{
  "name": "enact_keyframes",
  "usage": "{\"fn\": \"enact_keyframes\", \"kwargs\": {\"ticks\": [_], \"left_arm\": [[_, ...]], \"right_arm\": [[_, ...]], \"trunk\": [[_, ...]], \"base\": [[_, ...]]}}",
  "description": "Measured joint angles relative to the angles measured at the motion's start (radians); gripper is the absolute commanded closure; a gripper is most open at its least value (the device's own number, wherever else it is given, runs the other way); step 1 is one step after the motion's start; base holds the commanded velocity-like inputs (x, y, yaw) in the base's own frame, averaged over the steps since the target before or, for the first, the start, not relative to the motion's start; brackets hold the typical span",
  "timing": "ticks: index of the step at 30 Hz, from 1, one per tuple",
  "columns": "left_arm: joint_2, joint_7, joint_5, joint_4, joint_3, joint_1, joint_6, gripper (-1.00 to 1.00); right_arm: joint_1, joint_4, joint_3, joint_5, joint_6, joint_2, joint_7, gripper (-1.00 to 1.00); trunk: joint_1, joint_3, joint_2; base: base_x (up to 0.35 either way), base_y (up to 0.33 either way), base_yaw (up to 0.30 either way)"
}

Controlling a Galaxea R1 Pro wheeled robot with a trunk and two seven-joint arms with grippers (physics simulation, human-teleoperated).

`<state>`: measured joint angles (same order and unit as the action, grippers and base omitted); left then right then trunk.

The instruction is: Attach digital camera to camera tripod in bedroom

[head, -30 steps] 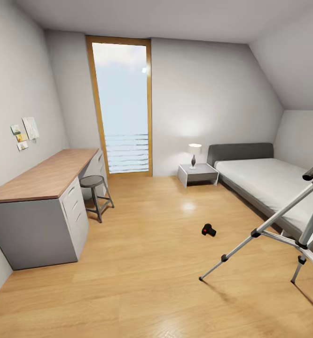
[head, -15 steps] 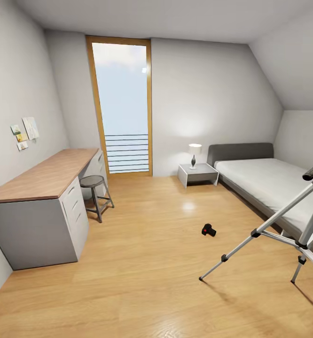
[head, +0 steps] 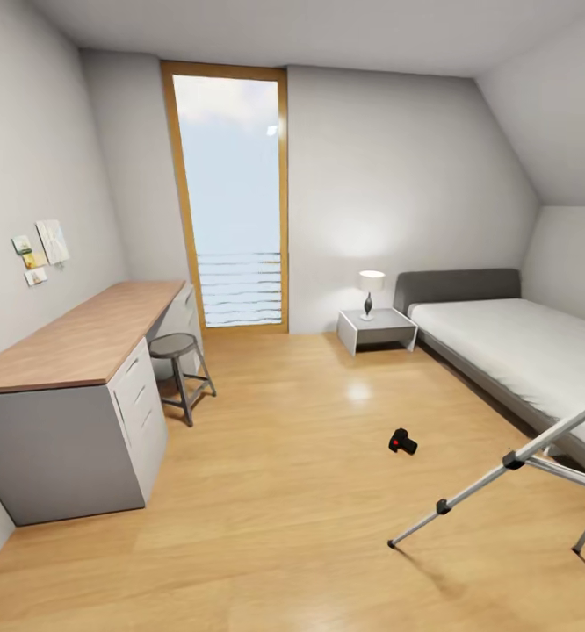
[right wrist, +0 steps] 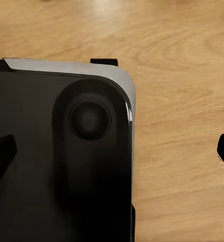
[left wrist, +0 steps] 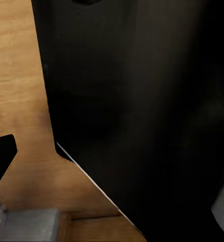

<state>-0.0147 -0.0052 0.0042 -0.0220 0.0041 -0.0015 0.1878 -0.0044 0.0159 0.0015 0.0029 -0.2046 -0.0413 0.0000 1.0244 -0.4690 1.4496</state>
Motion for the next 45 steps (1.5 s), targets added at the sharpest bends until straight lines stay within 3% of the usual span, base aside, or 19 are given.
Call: {"fn": "enact_keyframes", "kwargs": {"ticks": [22, 45], "left_arm": [[0.001, 0.000, 0.000, 0.000, -0.003, 0.000, 0.007, -1.00], [0.001, 0.000, 0.000, 0.000, -0.001, 0.000, 0.006, -1.00]], "right_arm": [[0.000, 0.000, -0.001, 0.000, -0.003, 0.000, 0.000, -1.00], [0.000, 0.000, -0.001, 0.000, -0.002, 0.000, 0.000, -1.00]], "trunk": [[0.000, 0.000, 0.000], [0.000, 0.000, 0.000]], "base": [[0.340, 0.017, -0.013], [0.302, 0.182, -0.265]]}}
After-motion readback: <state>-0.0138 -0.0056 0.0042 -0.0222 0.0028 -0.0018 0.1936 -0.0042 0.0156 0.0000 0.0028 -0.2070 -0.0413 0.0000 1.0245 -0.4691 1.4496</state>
